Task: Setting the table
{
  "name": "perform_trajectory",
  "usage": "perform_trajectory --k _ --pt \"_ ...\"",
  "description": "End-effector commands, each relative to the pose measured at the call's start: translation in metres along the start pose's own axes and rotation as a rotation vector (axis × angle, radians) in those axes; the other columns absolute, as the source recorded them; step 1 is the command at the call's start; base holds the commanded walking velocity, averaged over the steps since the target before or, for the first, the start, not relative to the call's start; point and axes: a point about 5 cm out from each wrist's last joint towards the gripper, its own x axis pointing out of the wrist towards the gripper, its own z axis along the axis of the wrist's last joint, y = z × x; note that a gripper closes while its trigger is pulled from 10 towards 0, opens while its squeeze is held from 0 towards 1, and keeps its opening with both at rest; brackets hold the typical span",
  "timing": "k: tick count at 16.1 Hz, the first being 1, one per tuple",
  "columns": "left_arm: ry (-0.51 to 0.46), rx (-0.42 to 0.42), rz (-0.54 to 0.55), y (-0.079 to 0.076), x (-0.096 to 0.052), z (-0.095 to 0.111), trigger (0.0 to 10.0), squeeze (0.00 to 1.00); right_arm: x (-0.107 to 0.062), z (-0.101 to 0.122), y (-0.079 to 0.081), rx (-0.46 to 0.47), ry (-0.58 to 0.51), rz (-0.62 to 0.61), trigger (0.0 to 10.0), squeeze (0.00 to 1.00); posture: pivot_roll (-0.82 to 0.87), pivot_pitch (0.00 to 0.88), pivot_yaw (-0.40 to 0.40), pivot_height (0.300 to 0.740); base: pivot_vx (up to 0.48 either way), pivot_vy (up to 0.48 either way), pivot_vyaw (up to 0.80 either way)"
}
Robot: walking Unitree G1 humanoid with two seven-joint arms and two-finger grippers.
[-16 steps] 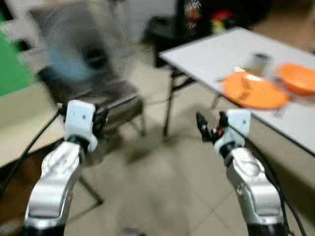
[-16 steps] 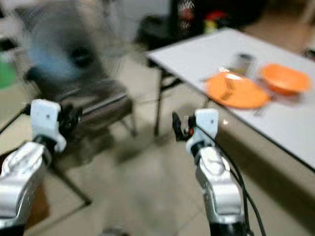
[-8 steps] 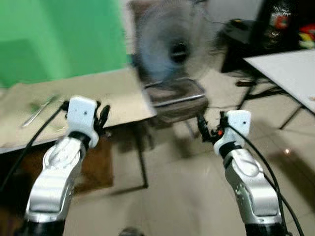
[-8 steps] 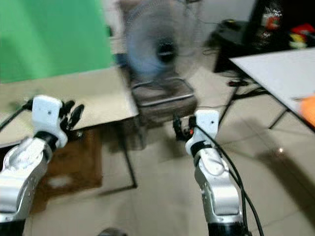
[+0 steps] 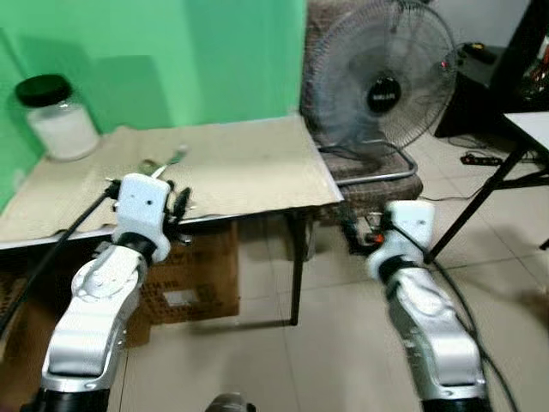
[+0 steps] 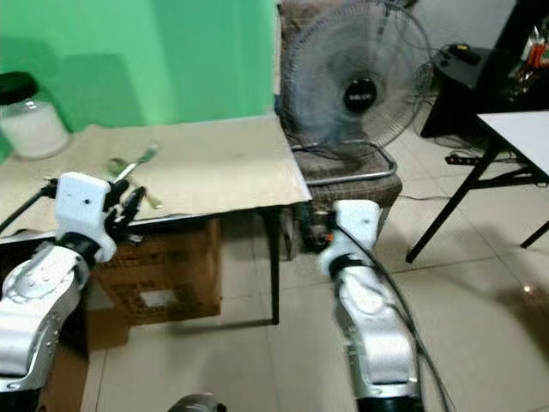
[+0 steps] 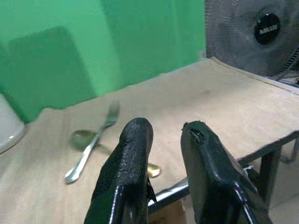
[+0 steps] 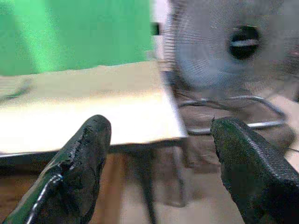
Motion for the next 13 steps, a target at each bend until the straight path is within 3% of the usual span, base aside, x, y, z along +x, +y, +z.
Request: perform_trajectory --k 1,7,13 --pt "-0.007 0.002 -0.003 -0.0038 -0.0003 0.0021 10.0 0.0 -0.0023 -0.0005 -0.006 0.012 0.017 -0.016 10.0 0.0 0.16 0.0 0.024 0.74 0.0 0.0 0.0" --pt "-0.013 -0.006 0.041 0.0034 -0.0019 0.0023 10.0 0.0 -0.0014 0.0001 -0.0048 0.015 0.027 0.0 10.0 0.0 0.16 0.0 0.006 0.74 0.0 0.0 0.0" --pt "-0.009 -0.012 0.019 -0.0018 -0.0018 0.0017 10.0 0.0 -0.0011 0.0006 -0.0043 0.016 0.033 0.012 10.0 0.0 0.16 0.0 0.003 0.74 0.284 0.0 0.0"
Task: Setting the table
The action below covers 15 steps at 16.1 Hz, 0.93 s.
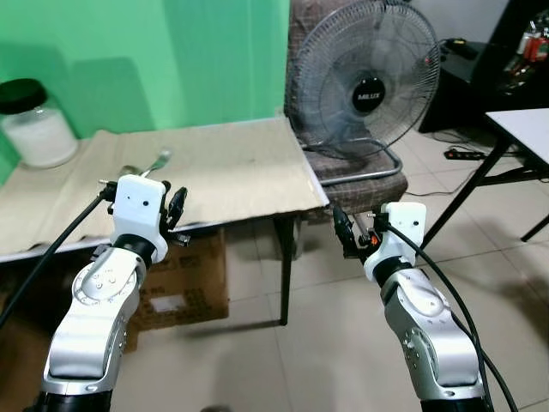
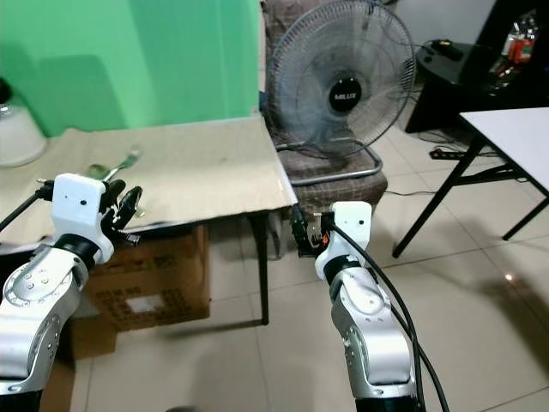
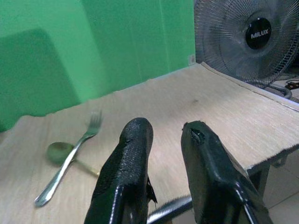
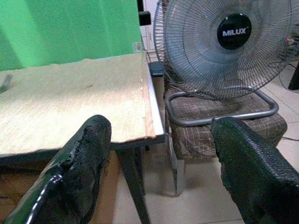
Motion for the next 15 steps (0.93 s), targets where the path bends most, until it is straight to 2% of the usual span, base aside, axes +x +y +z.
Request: perform_trajectory --k 1,15 --pt "-0.009 0.002 -0.007 -0.0012 -0.0006 0.003 10.0 0.0 -0.0003 0.0042 -0.0001 0.008 -0.007 0.009 10.0 0.0 0.16 0.0 0.002 0.74 0.304 0.0 0.0" --pt "-0.007 0.011 -0.016 0.001 -0.0002 0.005 10.0 0.0 0.0013 0.0028 0.0032 0.025 0.004 0.023 10.0 0.0 0.17 0.0 0.01 0.74 0.334 0.0 0.0"
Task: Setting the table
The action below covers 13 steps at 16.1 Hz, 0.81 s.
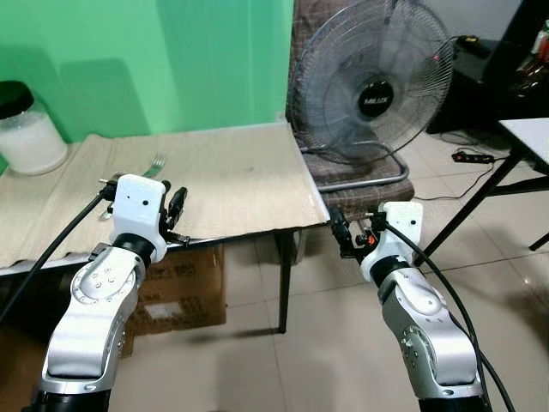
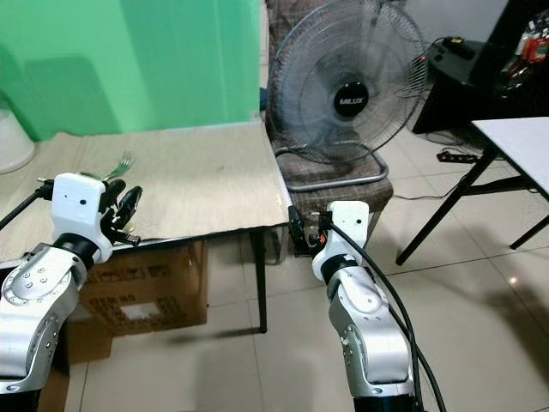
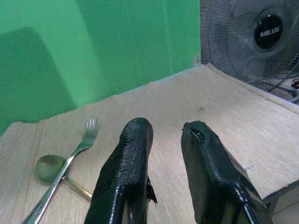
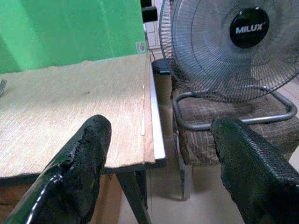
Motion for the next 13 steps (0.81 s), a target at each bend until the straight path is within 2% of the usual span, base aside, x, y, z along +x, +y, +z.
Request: perform_trajectory --k 1,13 --pt "-0.01 0.006 -0.008 0.0002 -0.0006 0.0044 10.0 0.0 -0.0002 0.0027 0.0003 0.004 -0.004 0.004 10.0 0.0 0.17 0.0 0.01 0.74 0.334 0.0 0.0" --pt "-0.012 0.003 -0.021 -0.002 0.0006 0.0049 10.0 0.0 0.0007 0.0037 -0.0014 0.001 -0.007 0.0 10.0 0.0 0.17 0.0 0.008 0.74 0.334 0.0 0.0"
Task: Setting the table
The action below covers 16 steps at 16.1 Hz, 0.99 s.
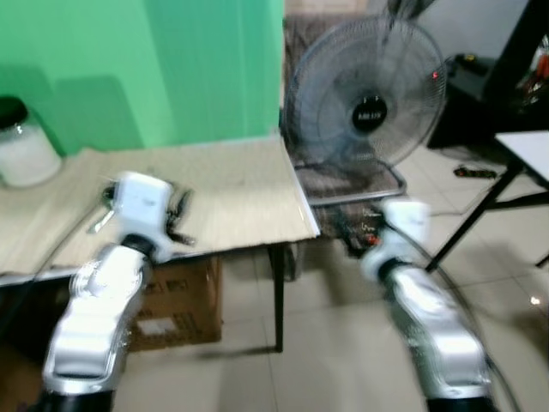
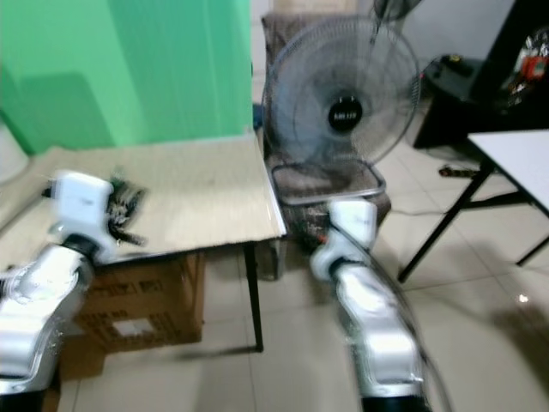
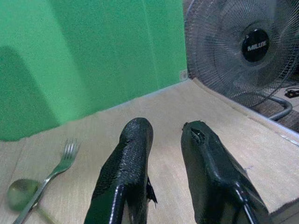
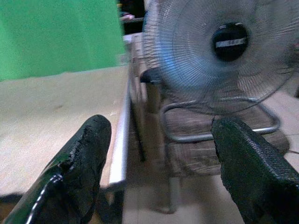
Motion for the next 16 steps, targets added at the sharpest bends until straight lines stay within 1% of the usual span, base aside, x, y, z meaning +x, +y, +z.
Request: perform_trajectory --k 1,10,12,16 --pt "-0.007 0.011 0.022 0.007 -0.001 0.003 10.0 0.0 0.003 0.005 0.011 0.01 -0.018 0.04 10.0 0.0 0.17 0.0 0.009 0.74 0.334 0.0 0.0" --pt "0.001 0.007 0.0 0.004 -0.001 0.002 10.0 0.0 0.0 0.011 0.004 0.008 -0.064 0.008 10.0 0.0 0.15 0.0 0.026 0.74 0.335 0.0 0.0" --pt "0.004 -0.011 -0.003 0.003 0.0 0.0 10.0 0.0 -0.001 0.017 -0.001 -0.019 -0.094 -0.01 10.0 0.0 0.14 0.0 0.032 0.74 0.332 0.0 0.0" --pt "0.022 -0.08 0.009 -0.002 -0.003 -0.01 10.0 0.0 -0.011 0.015 -0.014 -0.092 -0.072 0.003 10.0 0.0 0.12 0.0 0.022 0.74 0.322 0.0 0.0"
